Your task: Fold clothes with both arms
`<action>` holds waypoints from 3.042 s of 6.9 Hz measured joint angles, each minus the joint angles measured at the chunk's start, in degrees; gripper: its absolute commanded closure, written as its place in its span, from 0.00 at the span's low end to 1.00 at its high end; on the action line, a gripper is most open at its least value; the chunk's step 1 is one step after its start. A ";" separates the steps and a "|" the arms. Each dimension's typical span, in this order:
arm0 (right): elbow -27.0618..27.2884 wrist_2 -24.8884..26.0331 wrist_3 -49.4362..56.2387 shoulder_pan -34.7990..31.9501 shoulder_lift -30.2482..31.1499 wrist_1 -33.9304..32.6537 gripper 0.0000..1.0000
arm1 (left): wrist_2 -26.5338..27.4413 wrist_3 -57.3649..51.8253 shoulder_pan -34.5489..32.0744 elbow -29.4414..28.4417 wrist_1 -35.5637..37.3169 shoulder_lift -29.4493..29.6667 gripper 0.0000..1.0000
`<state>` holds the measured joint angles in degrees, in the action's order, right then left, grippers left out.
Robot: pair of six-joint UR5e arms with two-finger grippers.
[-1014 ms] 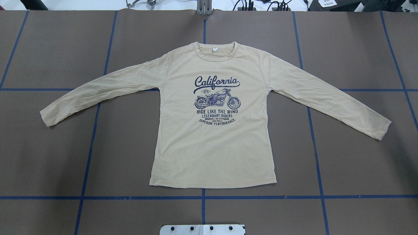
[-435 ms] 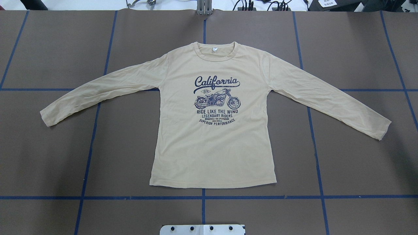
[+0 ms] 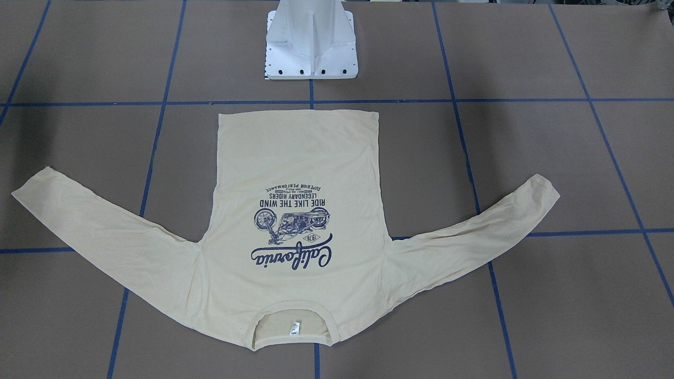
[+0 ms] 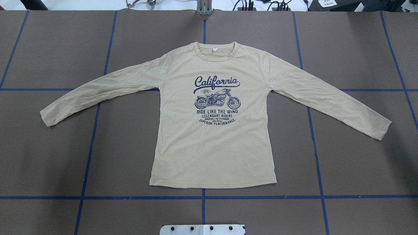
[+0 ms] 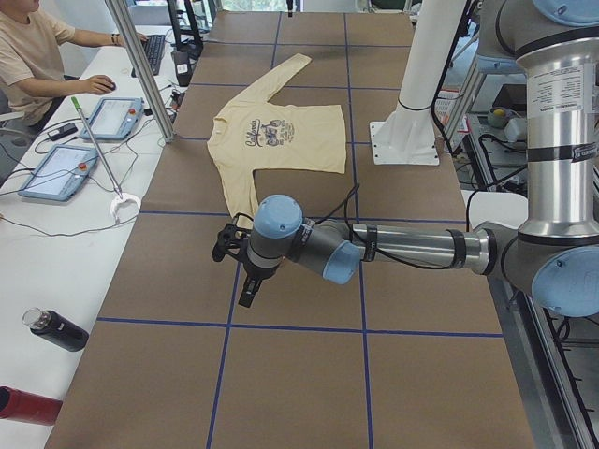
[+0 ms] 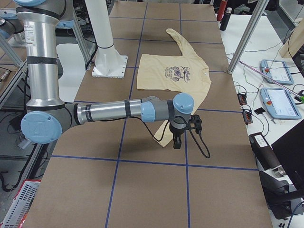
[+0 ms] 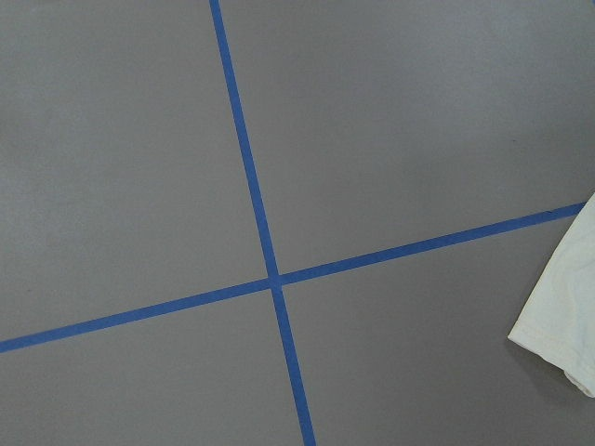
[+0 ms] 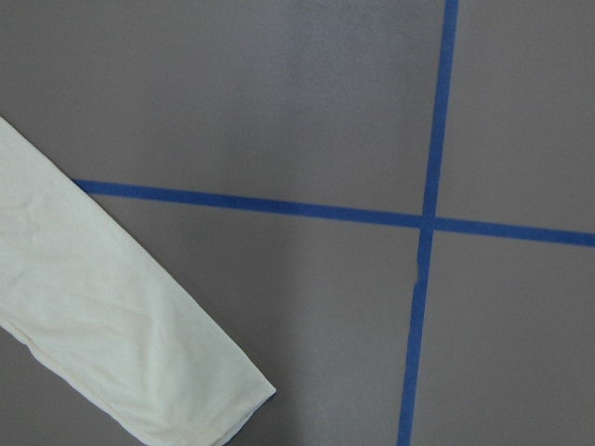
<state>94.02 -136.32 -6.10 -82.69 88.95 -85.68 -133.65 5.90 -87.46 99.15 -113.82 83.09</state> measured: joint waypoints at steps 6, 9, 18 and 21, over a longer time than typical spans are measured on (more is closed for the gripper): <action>-14.11 -1.12 -31.73 10.18 -2.63 29.12 0.04 | -0.01 -0.01 0.32 -0.53 -3.56 0.61 0.00; -14.18 -0.88 -32.22 12.14 1.29 30.38 0.06 | 0.13 0.07 0.36 -0.70 -5.37 0.57 0.00; -16.35 -0.73 -33.89 15.49 3.65 37.39 0.49 | 0.15 0.00 0.36 -1.11 -5.51 0.74 0.00; -16.52 -0.78 -33.98 15.57 3.04 37.34 0.64 | 0.15 0.05 0.36 -1.15 -5.53 0.74 0.00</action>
<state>77.50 -137.11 -40.07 -67.12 91.99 -48.34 -133.51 5.94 -87.10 98.00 -119.35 83.83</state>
